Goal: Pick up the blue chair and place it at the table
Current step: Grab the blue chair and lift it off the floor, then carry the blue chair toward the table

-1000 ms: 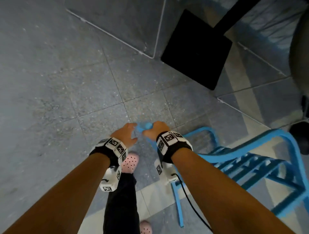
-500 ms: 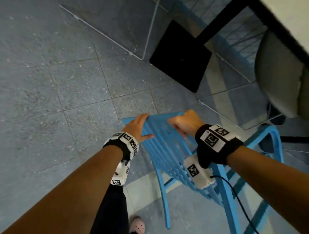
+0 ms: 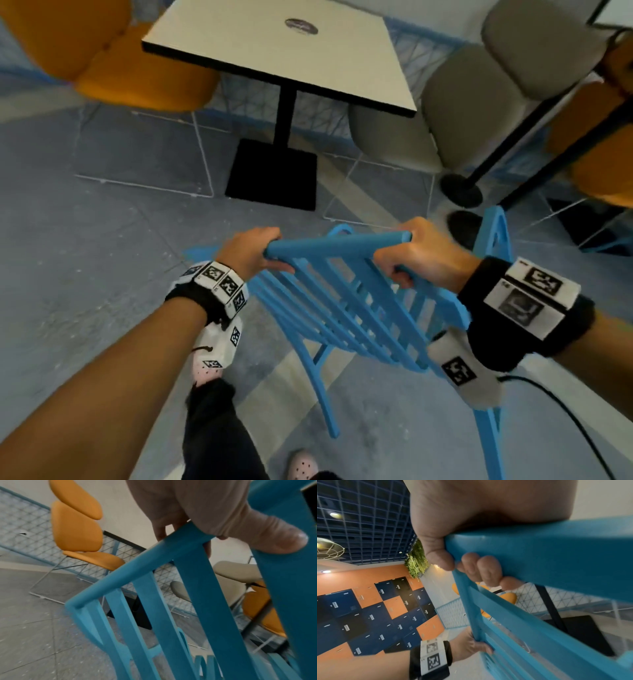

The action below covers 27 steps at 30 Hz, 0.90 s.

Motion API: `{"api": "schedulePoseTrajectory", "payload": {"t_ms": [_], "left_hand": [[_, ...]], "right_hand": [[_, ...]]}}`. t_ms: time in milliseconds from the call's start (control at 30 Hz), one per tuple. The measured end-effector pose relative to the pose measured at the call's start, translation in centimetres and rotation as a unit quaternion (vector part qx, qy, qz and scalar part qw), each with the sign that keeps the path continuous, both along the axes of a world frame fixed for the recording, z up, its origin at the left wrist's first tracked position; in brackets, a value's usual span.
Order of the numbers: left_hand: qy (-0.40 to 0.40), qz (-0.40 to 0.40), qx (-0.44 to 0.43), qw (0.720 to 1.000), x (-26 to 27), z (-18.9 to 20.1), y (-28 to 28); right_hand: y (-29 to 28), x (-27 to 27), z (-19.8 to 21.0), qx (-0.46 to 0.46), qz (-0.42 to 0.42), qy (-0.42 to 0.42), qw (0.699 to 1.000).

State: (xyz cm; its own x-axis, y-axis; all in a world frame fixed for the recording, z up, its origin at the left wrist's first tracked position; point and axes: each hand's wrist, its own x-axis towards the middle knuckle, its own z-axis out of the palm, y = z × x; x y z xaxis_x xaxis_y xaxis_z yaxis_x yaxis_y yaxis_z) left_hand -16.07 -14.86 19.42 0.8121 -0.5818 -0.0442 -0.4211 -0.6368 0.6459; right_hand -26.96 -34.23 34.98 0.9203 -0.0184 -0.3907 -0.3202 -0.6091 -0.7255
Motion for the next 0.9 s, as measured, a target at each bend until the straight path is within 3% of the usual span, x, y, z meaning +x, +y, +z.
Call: {"api": "schedulePoseTrajectory", "payload": {"t_ms": [267,333,433,500,566,733,900], "left_hand": [[-0.165,-0.169,0.016,0.971,-13.4,2.2,-5.1],[-0.141,-0.17,-0.022,0.975,-14.9,1.3,-5.4],[-0.103,-0.142,0.032,0.984,-15.3,0.9,-5.7],[-0.115,-0.14,0.119,0.976,-15.7,1.3,-5.9],[-0.109,-0.167,0.153,0.968,-16.4,2.0,-6.6],[-0.116,-0.258,0.175,0.943,-20.2,3.1,-9.6],[-0.134,-0.328,0.192,0.915,-24.9,3.5,-13.6]], "right_hand": [[-4.6,-21.8,-0.4,-0.03,-0.1,0.023,0.994],[-5.3,-25.4,-0.7,-0.03,-0.151,0.035,0.988],[-7.1,-29.5,-0.4,-0.074,-0.2,0.059,0.975],[-8.2,-31.4,0.2,-0.126,-0.186,0.098,0.969],[-8.8,-32.8,0.4,-0.195,-0.164,0.145,0.956],[-10.1,-35.3,-0.8,-0.339,-0.142,0.303,0.879],[-13.5,-42.1,-2.9,-0.36,-0.173,0.32,0.859]]}}
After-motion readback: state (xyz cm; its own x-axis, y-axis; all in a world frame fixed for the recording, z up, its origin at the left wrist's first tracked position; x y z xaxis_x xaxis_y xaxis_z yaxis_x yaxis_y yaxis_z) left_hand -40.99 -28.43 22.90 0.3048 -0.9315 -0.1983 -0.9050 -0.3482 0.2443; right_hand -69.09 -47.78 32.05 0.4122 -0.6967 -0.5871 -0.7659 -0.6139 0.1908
